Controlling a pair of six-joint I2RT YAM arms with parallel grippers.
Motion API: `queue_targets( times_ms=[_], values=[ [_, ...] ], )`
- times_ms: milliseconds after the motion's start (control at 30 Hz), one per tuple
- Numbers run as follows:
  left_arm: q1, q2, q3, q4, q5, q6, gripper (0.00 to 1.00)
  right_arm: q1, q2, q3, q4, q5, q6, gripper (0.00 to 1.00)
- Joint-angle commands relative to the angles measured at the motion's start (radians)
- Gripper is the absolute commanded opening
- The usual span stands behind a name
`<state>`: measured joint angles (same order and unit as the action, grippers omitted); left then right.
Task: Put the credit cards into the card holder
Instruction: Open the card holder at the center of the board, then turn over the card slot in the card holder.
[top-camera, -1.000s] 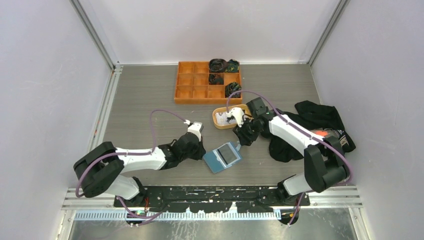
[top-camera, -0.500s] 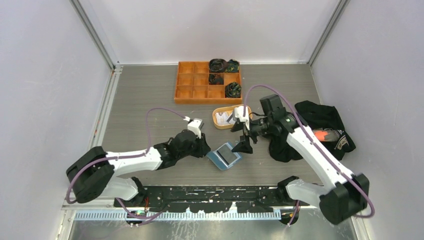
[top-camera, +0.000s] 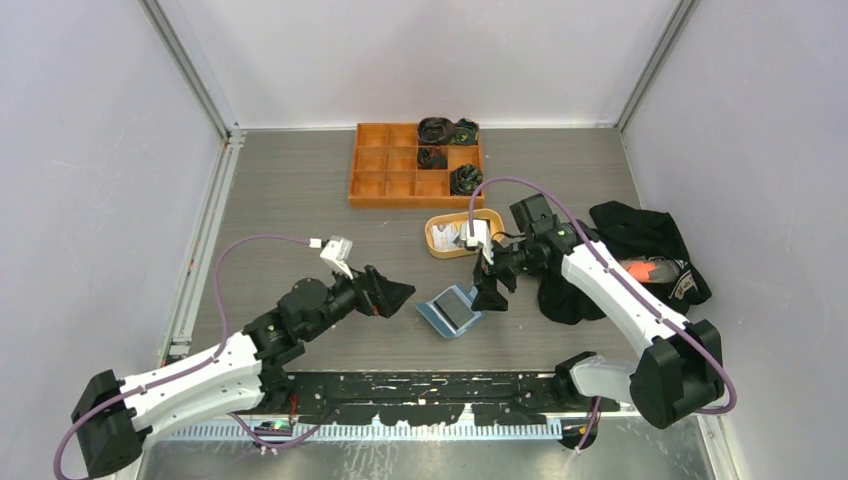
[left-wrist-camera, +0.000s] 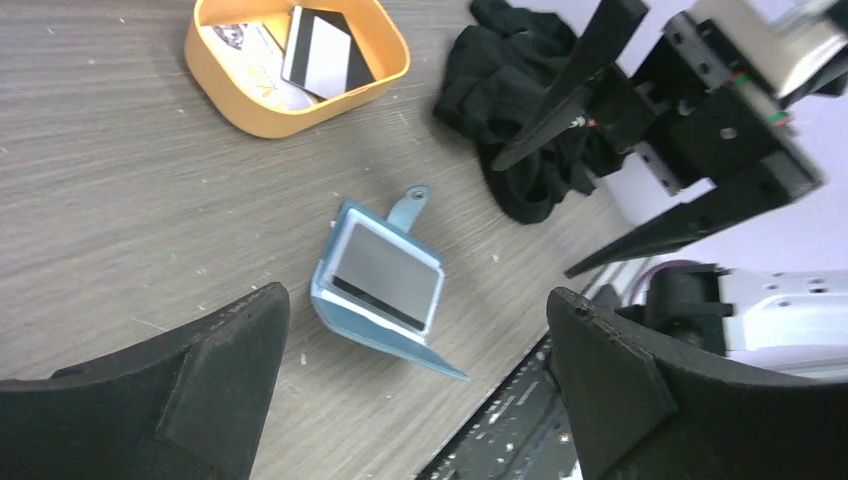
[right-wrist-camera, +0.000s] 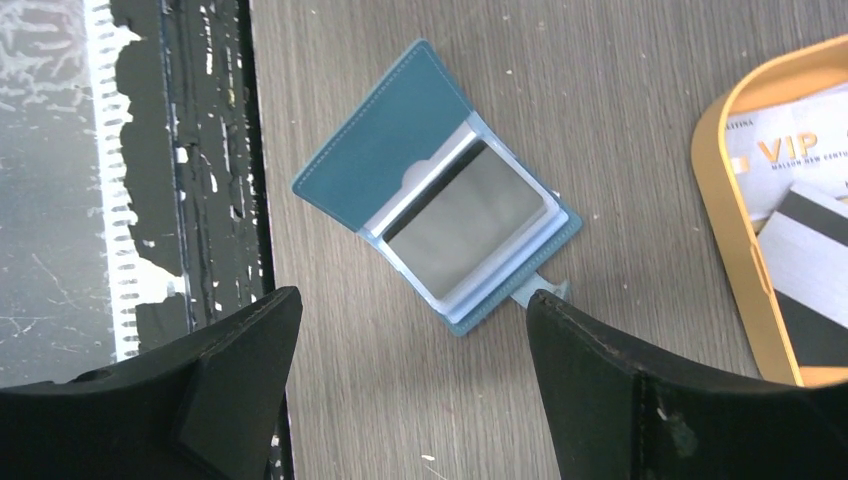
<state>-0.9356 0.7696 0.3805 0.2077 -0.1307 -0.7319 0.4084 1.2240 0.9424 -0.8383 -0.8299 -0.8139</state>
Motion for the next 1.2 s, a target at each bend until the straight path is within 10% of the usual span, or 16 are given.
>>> queue_targets(
  times_ms=[0,233,567,1167],
  values=[
    [0.005,-0.059,-0.053,0.151,0.042,-0.104,0.99,0.002,-0.015,0.047,0.025,0.069,0.050,0.88],
    [-0.045,0.093,0.041,0.231,0.177,-0.190,0.87,0.001,0.015,0.067,0.036,0.090,0.124,0.89],
    [-0.267,0.309,0.134,0.239,-0.049,-0.110,0.71,-0.010,0.073,0.073,0.061,0.108,0.233,0.86],
    [-0.272,0.602,0.191,0.267,-0.113,-0.163,0.68,-0.024,0.132,0.089,0.041,0.113,0.330,0.77]
  ],
)
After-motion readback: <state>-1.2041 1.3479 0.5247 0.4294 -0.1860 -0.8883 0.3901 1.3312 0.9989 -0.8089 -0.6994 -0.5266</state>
